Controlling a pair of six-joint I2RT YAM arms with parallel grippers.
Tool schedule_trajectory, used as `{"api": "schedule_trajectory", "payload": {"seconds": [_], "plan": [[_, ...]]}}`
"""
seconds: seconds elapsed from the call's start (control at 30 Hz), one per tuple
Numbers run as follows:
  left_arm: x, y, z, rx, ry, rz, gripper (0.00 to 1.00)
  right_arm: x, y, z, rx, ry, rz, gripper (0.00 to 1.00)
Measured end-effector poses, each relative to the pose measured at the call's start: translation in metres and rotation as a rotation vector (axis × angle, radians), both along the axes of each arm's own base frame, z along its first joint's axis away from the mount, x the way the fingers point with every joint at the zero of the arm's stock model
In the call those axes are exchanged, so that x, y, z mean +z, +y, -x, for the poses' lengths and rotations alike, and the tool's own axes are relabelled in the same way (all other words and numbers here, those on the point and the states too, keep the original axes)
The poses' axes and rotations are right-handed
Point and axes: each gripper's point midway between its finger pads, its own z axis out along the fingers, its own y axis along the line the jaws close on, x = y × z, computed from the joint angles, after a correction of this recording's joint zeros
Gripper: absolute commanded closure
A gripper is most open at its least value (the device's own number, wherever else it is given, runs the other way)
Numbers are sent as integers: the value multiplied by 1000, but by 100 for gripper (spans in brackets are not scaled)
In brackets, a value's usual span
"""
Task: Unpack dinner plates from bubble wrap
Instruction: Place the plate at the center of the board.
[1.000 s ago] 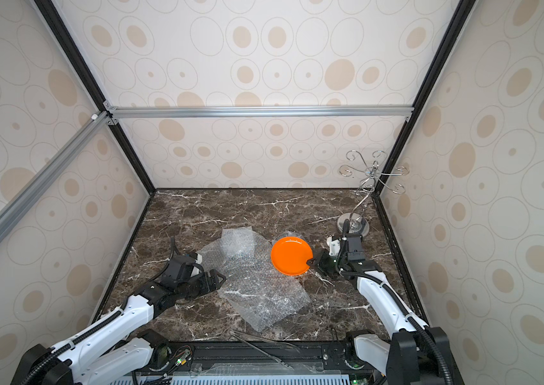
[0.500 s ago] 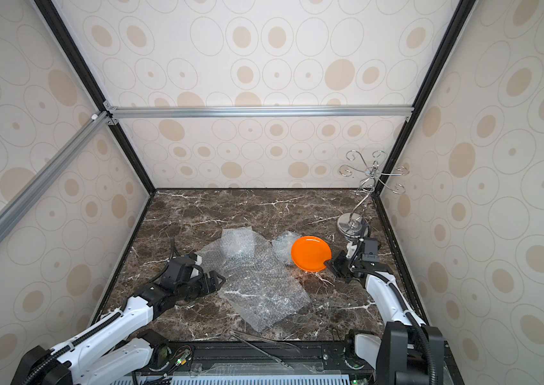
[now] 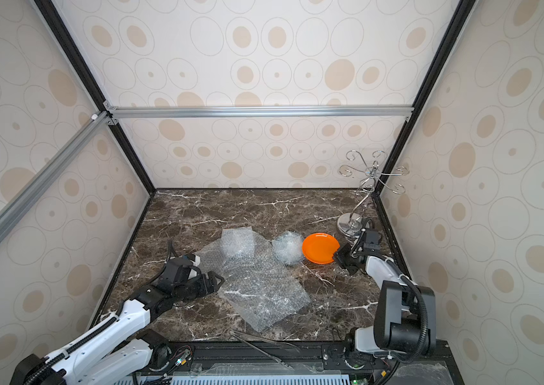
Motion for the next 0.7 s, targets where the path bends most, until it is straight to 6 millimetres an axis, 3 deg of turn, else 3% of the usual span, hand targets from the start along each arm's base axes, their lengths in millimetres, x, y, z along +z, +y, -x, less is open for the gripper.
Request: {"api": "schedule_trajectory", "payload": {"seconds": [0.27, 0.7], "plan": [[-1, 1, 1, 1, 4, -3, 9, -3, -26, -3, -58, 5, 33, 93], [-1, 2, 1, 2, 5, -5, 9, -15, -41, -15, -30, 39, 112, 87]]}}
